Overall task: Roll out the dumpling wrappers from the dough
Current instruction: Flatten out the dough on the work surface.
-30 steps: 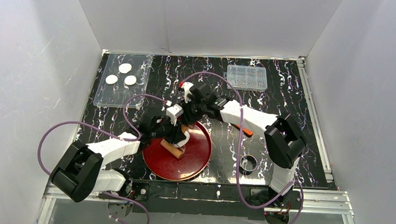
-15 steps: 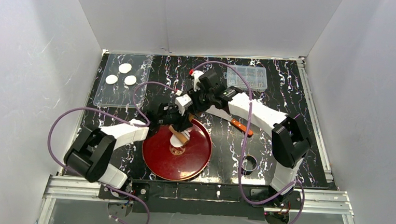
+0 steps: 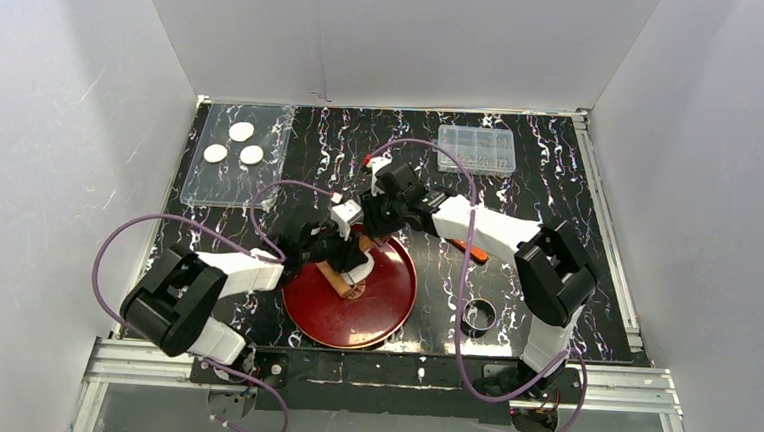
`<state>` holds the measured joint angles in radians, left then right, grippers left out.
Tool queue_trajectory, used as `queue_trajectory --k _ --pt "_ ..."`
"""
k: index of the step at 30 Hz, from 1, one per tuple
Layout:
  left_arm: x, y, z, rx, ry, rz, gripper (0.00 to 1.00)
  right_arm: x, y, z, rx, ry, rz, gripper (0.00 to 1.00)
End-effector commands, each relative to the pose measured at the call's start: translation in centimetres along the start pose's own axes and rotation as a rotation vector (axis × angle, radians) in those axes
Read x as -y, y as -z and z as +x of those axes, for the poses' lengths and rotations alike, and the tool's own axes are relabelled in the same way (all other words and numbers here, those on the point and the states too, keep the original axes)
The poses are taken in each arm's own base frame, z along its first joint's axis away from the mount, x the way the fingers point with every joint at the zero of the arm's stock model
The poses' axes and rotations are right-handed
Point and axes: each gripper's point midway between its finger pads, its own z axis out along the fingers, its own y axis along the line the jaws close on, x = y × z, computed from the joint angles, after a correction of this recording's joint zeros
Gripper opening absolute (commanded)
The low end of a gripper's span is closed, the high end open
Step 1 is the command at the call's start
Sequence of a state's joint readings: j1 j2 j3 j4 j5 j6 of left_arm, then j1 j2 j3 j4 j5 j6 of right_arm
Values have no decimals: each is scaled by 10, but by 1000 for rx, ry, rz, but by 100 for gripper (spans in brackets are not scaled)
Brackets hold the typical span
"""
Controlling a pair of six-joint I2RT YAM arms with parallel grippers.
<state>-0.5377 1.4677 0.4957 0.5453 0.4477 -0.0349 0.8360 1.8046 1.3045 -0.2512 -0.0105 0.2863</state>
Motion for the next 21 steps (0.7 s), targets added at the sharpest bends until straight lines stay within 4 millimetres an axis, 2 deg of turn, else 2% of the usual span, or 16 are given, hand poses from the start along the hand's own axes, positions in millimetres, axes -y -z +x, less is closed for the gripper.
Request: queue_trajectory --k 1,3,6,8,11,14,17,21 --pt "-22 27 69 -172 203 -209 0 -36 -5 52 -195 57 -83 1" --pt "-22 27 60 -156 171 -199 0 -39 -1 43 -177 61 -89 1" --pt "-19 25 35 -125 84 -155 0 -48 14 15 -123 95 -110 1" --pt "-17 23 9 -95 25 -131 0 -55 28 -7 -82 117 -120 1" --pt "-18 15 -43 -14 -66 -107 0 -61 53 -44 8 141 -126 1" --pt "-21 3 -77 42 -99 -95 0 -51 72 -65 83 133 -96 1" --pt "-20 -12 -87 52 -99 -52 0 -32 78 -67 113 112 -52 1" --pt "-25 -28 -76 23 -88 -39 0 -12 66 -51 108 101 -5 1"
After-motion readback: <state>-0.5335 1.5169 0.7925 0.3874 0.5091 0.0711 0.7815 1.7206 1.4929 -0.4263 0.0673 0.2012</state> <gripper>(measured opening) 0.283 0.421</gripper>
